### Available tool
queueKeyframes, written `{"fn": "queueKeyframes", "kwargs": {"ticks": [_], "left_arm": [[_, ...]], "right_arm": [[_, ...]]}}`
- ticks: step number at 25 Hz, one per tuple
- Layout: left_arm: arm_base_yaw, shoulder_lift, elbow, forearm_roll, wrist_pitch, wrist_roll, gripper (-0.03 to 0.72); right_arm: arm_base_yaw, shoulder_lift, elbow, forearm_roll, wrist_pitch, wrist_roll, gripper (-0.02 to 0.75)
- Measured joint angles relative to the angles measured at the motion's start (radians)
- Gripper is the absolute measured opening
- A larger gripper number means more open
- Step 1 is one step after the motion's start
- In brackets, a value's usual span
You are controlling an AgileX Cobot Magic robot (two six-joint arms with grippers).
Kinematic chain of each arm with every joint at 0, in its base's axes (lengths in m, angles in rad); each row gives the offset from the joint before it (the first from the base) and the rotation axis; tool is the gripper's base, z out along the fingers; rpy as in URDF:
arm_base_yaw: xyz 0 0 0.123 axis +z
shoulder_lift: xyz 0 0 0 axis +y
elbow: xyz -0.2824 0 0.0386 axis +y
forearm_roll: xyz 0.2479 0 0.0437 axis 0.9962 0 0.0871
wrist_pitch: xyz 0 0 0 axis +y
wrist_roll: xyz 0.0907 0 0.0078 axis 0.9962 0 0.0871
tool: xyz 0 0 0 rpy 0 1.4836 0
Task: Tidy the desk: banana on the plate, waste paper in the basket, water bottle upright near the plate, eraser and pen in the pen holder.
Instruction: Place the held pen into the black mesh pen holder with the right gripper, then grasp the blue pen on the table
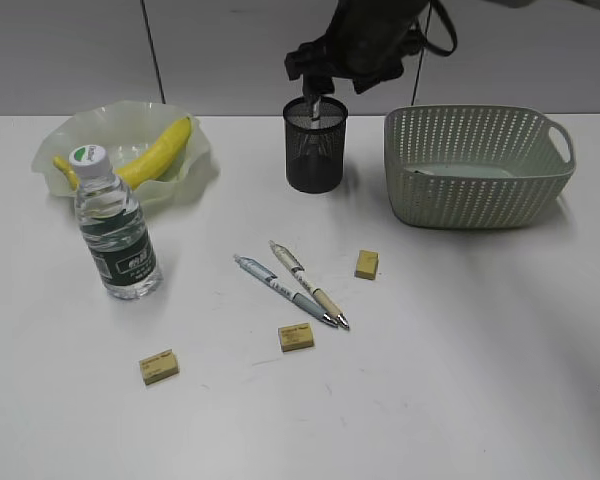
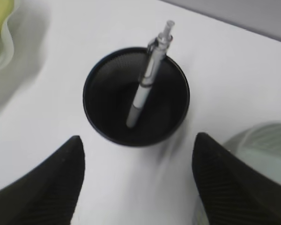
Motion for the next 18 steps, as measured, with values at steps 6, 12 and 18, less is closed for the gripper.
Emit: {"fn": "queueKeyframes", "kwargs": {"ticks": [6, 12, 18], "left_arm": [[0.000, 0.000, 0.000, 0.000, 0.000, 0.000, 0.541], [0.000, 0.000, 0.000, 0.000, 0.000, 0.000, 0.541], [0.000, 0.000, 0.000, 0.000, 0.000, 0.000, 0.541]], "right_arm": [[0.000, -0.134, 0.000, -0.002, 0.270, -0.092, 0.564], [0.000, -0.313, 0.000, -0.006, 0.454, -0.129, 0.564], [0.000, -0.572, 0.133, -0.011, 0.457, -0.143, 0.522]]}}
